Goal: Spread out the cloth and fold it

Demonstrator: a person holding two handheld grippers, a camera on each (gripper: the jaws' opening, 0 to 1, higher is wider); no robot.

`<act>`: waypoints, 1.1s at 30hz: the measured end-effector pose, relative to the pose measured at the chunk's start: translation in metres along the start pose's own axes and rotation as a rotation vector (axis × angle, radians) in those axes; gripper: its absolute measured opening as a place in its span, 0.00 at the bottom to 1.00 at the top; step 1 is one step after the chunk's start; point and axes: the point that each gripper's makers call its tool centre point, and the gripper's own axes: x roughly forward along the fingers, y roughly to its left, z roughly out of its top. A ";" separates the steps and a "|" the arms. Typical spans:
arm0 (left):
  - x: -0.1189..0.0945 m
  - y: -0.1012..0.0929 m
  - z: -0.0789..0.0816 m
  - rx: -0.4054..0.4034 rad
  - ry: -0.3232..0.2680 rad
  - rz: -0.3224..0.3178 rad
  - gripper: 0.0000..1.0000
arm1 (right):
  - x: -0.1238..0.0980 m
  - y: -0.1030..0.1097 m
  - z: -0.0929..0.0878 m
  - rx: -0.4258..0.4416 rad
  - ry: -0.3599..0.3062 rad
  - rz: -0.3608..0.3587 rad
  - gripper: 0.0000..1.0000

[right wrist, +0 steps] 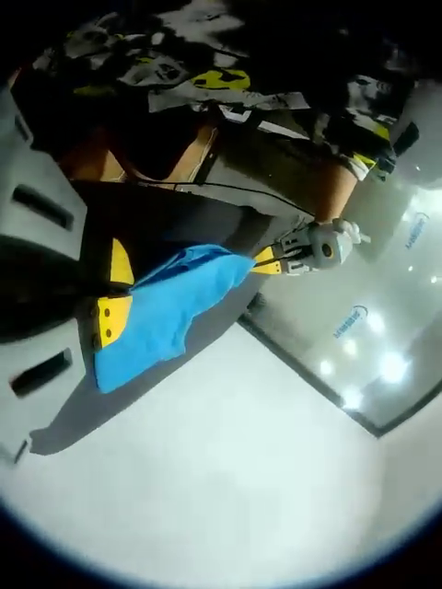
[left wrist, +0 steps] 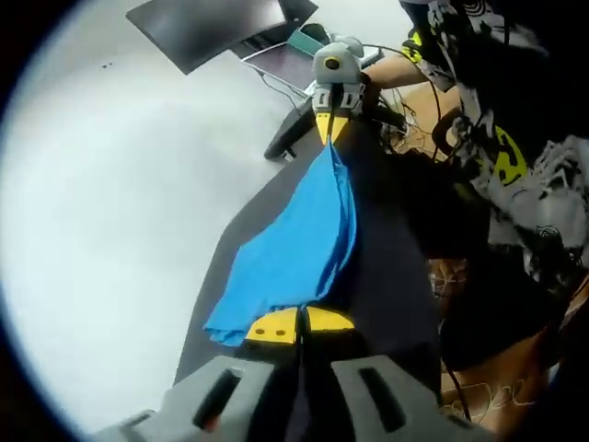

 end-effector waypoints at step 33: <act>-0.024 -0.040 -0.027 -0.064 0.021 0.119 0.07 | -0.004 0.026 -0.019 0.048 0.066 -0.036 0.00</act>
